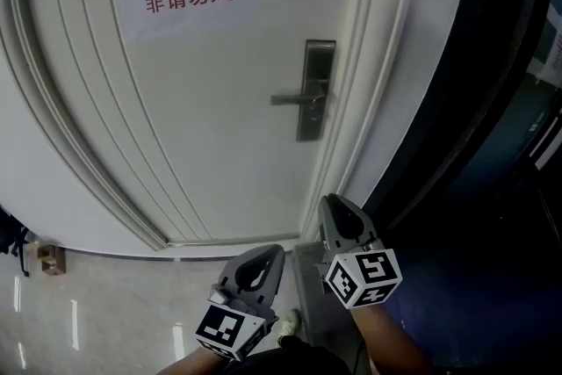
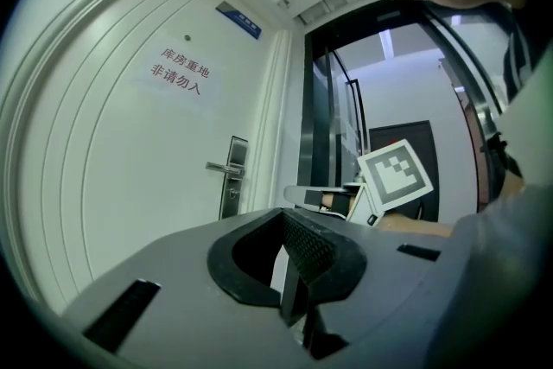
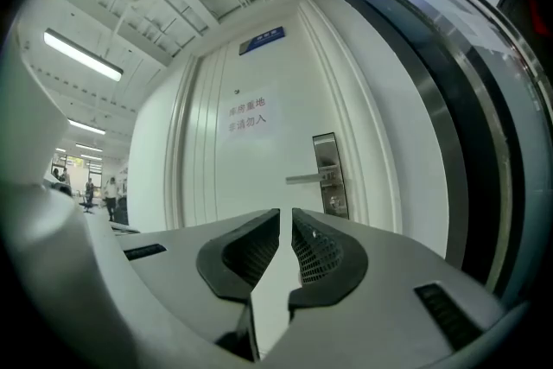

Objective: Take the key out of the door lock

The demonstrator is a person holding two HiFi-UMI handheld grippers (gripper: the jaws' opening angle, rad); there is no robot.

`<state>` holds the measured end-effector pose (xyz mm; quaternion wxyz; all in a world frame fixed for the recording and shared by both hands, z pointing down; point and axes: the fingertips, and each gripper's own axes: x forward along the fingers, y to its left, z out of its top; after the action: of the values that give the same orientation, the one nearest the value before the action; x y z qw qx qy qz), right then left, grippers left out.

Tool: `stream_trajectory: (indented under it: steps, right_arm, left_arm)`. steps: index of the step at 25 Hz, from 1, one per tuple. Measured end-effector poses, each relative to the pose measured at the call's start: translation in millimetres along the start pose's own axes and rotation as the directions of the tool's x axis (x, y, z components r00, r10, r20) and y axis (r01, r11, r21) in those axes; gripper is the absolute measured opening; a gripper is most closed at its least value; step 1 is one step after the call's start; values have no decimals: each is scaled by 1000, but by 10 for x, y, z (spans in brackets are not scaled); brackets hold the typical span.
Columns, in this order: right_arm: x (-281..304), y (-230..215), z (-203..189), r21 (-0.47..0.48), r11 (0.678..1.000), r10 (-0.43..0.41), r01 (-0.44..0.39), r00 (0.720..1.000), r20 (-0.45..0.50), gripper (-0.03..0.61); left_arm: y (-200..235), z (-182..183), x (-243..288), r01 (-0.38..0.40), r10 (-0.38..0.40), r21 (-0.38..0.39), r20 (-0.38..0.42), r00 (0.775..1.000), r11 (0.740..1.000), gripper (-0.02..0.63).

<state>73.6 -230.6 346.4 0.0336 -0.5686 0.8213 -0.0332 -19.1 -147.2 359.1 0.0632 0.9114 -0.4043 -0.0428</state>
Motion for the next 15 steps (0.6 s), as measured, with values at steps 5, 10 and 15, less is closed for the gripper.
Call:
stream_trajectory:
  steps: [5, 10, 15]
  right_arm:
    - [599, -422, 11, -38, 999, -3, 3, 1000, -16, 72]
    - [1086, -719, -42, -105, 994, -24, 20, 999, -36, 101]
    - [1468, -817, -138, -134, 991, -26, 18, 998, -63, 126]
  left_arm:
    - [173, 40, 449, -44, 44, 4, -8, 999, 999, 3]
    - [241, 12, 819, -61, 61, 0, -22, 998, 998, 3]
    - [332, -4, 1059, -67, 67, -4, -30, 997, 998, 3]
